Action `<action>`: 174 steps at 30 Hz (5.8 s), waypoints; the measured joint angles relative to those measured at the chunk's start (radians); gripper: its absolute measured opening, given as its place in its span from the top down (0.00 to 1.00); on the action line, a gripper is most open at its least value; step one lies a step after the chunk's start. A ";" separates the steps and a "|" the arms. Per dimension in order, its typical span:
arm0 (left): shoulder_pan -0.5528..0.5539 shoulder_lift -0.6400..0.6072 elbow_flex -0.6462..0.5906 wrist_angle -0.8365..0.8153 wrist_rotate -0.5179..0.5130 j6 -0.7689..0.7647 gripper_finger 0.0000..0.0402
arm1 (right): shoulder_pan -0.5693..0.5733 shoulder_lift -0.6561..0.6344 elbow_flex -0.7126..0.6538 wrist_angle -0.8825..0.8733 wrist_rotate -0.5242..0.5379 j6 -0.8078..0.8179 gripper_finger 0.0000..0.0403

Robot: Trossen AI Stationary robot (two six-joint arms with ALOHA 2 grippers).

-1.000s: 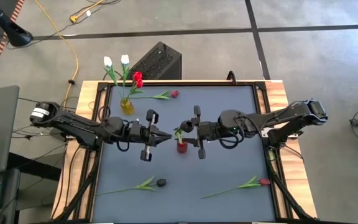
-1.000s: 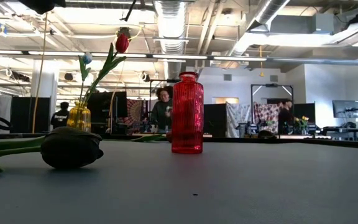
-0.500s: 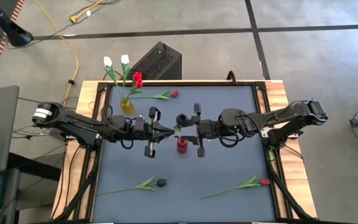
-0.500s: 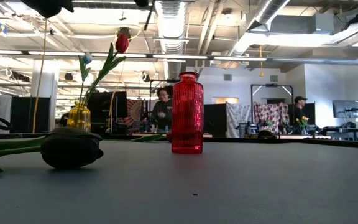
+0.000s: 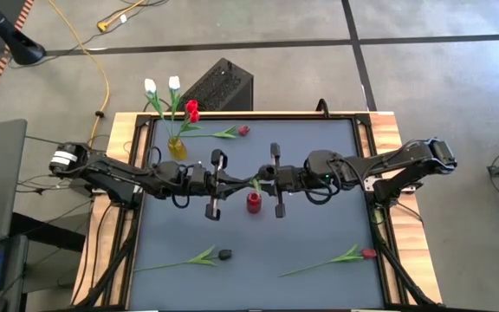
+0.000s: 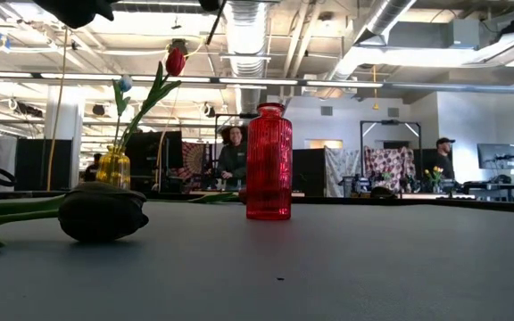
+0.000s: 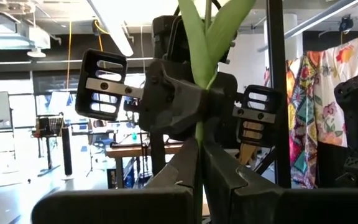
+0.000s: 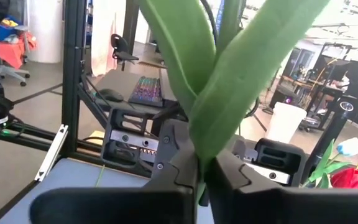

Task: Sort flowers into vase by color
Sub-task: Put the top black tulip into the red vase, then put the bottom dark red tulip into the red vase

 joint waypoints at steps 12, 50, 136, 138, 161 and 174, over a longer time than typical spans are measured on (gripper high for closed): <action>0.000 -0.083 0.001 -0.290 -0.118 0.077 0.74 | -0.008 -0.021 0.001 -0.050 0.008 0.054 0.91; 0.000 -0.381 0.000 -1.103 -0.321 0.026 0.61 | -0.058 -0.060 0.001 -0.340 0.000 0.234 0.91; 0.000 -0.381 0.000 -1.168 -0.285 0.022 0.61 | 0.113 -0.098 -0.004 -1.003 -0.125 0.599 0.35; 0.000 -0.381 0.000 -1.181 -0.280 0.015 0.61 | 0.153 -0.098 -0.004 -1.025 -0.129 0.636 0.35; -0.001 -0.381 0.000 -1.217 -0.231 -0.007 0.61 | 0.492 0.237 -0.004 -1.104 -0.243 0.858 0.35; -0.001 -0.381 0.000 -1.216 -0.231 -0.006 0.61 | 0.548 0.442 -0.004 -1.129 -0.345 0.855 0.36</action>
